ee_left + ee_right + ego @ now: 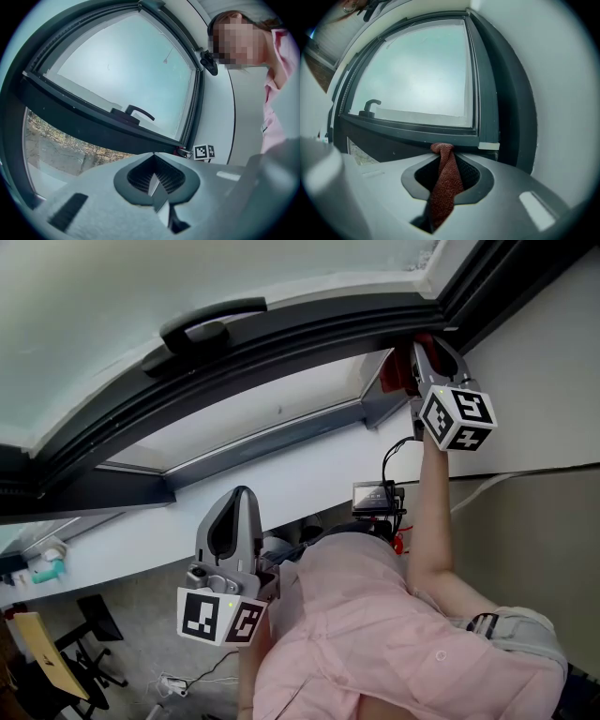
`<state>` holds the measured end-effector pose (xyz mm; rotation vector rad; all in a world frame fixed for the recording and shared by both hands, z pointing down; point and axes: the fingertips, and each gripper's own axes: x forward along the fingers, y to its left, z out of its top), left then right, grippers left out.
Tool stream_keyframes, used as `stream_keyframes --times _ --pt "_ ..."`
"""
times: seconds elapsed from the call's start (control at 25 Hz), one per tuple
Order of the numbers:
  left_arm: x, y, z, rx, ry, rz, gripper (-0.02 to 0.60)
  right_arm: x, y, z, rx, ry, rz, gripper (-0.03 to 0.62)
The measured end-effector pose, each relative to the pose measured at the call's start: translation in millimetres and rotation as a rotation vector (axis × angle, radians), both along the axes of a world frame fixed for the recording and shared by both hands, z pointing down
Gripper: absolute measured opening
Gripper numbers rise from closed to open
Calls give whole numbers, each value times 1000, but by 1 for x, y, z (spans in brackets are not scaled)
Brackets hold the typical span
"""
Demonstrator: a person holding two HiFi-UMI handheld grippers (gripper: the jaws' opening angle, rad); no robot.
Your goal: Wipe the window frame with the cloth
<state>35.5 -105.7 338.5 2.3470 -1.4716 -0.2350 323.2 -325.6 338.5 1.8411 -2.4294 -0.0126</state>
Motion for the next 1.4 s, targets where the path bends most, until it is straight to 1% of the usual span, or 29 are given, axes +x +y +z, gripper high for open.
stream_keyframes --times 0.32,0.68,0.84,0.96,1.12,1.24,1.4 --pt "-4 -1 -3 -1 4 -22 -3 20 -3 0 -9 -8 56 61" --pt "-18 6 -1 -17 2 -80 -3 22 -6 -2 7 -22 70 61" --pt "-27 15 2 -26 0 -102 -3 35 -8 0 1 -39 138 58" --pt "-37 24 3 -30 -2 -123 -3 40 -8 1 2 -50 157 58" --pt "-52 34 3 -23 3 -142 -3 39 -8 2 1 -42 179 57" --pt "-62 41 4 -16 13 -142 -3 36 -3 6 -21 -13 195 58" --pt "-77 50 4 -10 26 -121 -3 25 21 10 -49 32 202 60"
